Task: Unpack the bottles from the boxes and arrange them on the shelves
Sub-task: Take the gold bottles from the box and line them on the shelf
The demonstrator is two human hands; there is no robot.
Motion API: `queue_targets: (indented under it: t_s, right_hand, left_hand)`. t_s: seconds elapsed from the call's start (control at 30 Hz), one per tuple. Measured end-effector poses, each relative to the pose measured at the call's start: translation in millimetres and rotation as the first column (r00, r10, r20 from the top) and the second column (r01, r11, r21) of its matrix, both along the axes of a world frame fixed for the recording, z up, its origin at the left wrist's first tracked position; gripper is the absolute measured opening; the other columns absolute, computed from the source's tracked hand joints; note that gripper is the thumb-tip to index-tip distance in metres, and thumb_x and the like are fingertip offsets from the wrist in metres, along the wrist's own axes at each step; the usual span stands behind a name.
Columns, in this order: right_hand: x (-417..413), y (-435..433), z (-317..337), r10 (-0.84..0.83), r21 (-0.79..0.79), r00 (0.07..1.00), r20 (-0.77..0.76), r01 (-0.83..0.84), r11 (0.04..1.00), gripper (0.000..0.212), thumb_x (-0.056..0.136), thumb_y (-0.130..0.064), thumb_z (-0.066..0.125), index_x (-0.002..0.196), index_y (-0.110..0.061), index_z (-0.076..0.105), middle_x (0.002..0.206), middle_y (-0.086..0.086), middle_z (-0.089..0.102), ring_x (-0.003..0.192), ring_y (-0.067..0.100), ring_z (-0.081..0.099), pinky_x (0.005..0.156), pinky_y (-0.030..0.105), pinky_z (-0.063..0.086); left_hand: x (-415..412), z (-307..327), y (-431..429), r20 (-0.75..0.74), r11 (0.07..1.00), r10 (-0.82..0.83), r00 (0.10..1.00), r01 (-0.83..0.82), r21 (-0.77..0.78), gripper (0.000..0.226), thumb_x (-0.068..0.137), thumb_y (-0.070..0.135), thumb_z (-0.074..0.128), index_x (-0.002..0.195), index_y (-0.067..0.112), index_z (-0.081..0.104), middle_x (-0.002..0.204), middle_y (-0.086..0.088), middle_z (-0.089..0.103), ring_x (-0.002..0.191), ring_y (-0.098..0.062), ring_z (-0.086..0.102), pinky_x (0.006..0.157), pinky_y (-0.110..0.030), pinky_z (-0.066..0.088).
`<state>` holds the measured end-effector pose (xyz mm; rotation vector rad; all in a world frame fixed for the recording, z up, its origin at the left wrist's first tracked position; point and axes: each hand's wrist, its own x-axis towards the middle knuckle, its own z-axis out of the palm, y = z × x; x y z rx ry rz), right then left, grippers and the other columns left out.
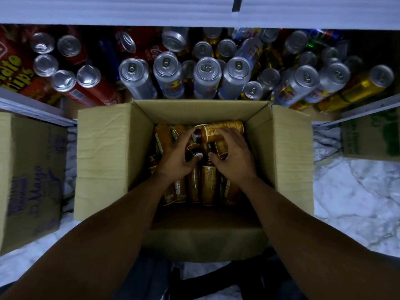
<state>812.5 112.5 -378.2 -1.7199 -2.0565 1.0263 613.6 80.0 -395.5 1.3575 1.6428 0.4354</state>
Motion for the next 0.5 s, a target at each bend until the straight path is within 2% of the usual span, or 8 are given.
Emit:
queue_targets:
  t_s: [0.13, 0.23, 0.33, 0.4, 0.47, 0.5]
  right_hand:
    - [-2, 22, 0, 0.167, 0.022, 0.978, 0.128, -0.171, 0.985, 0.080, 0.083, -0.026, 0.075, 0.153, -0.028, 0.037, 0.160, -0.003, 0.037, 0.155, 0.022, 0.014, 0.125, 0.051, 0.014]
    - [-6, 38, 1, 0.224, -0.026, 0.957, 0.187, -0.223, 0.974, 0.084, 0.082, -0.025, 0.077, 0.154, -0.032, 0.034, 0.159, -0.001, 0.039, 0.153, 0.020, 0.019, 0.125, 0.049, 0.006]
    - [-8, 43, -3, 0.236, 0.005, 0.950, 0.202, -0.242, 0.970, 0.084, 0.081, -0.025, 0.078, 0.153, -0.031, 0.036, 0.154, -0.001, 0.046, 0.148, 0.021, 0.027, 0.123, 0.050, 0.013]
    - [-10, 46, -6, 0.243, 0.046, 0.941, 0.236, -0.261, 0.964, 0.082, 0.082, -0.026, 0.078, 0.153, -0.032, 0.037, 0.151, -0.003, 0.049, 0.144, 0.022, 0.031, 0.120, 0.048, 0.017]
    - [-11, 49, -7, 0.243, 0.069, 0.928, 0.282, -0.272, 0.960, 0.080, 0.084, -0.028, 0.076, 0.153, -0.033, 0.037, 0.150, -0.005, 0.050, 0.141, 0.022, 0.033, 0.115, 0.047, 0.020]
    - [-12, 50, -7, 0.241, 0.076, 0.924, 0.296, -0.274, 0.959, 0.079, 0.084, -0.028, 0.076, 0.152, -0.034, 0.037, 0.150, -0.005, 0.050, 0.140, 0.022, 0.034, 0.114, 0.048, 0.022]
  left_hand:
    - [-1, 1, 0, 0.023, 1.000, 0.025, 0.999, -0.024, -0.016, 0.088, 0.094, 0.034, 0.071, 0.159, 0.041, 0.012, 0.161, 0.003, 0.037, 0.141, -0.018, 0.043, 0.104, -0.028, 0.039]
    - [-1, 2, 0, 0.026, 0.999, 0.029, 0.999, -0.028, -0.027, 0.091, 0.094, 0.034, 0.072, 0.159, 0.040, 0.009, 0.162, 0.003, 0.034, 0.140, -0.011, 0.040, 0.105, -0.029, 0.040]
    - [-3, 2, 1, 0.027, 0.999, 0.026, 0.999, -0.025, -0.039, 0.093, 0.093, 0.036, 0.072, 0.158, 0.044, 0.007, 0.164, 0.003, 0.032, 0.144, -0.017, 0.039, 0.109, -0.036, 0.041]
    - [-3, 2, 1, 0.036, 0.999, 0.027, 0.999, -0.026, -0.045, 0.093, 0.092, 0.037, 0.072, 0.157, 0.045, 0.006, 0.163, 0.003, 0.033, 0.140, -0.019, 0.045, 0.109, -0.041, 0.044]
    - [-4, 1, 0, 0.032, 0.999, 0.027, 0.999, -0.025, -0.040, 0.093, 0.092, 0.037, 0.072, 0.158, 0.044, 0.006, 0.163, 0.003, 0.034, 0.132, -0.017, 0.050, 0.105, -0.036, 0.045]
    - [-3, 1, 0, 0.038, 0.999, 0.027, 0.999, -0.026, -0.032, 0.093, 0.092, 0.036, 0.073, 0.159, 0.043, 0.007, 0.162, 0.004, 0.034, 0.134, -0.017, 0.049, 0.106, -0.035, 0.044]
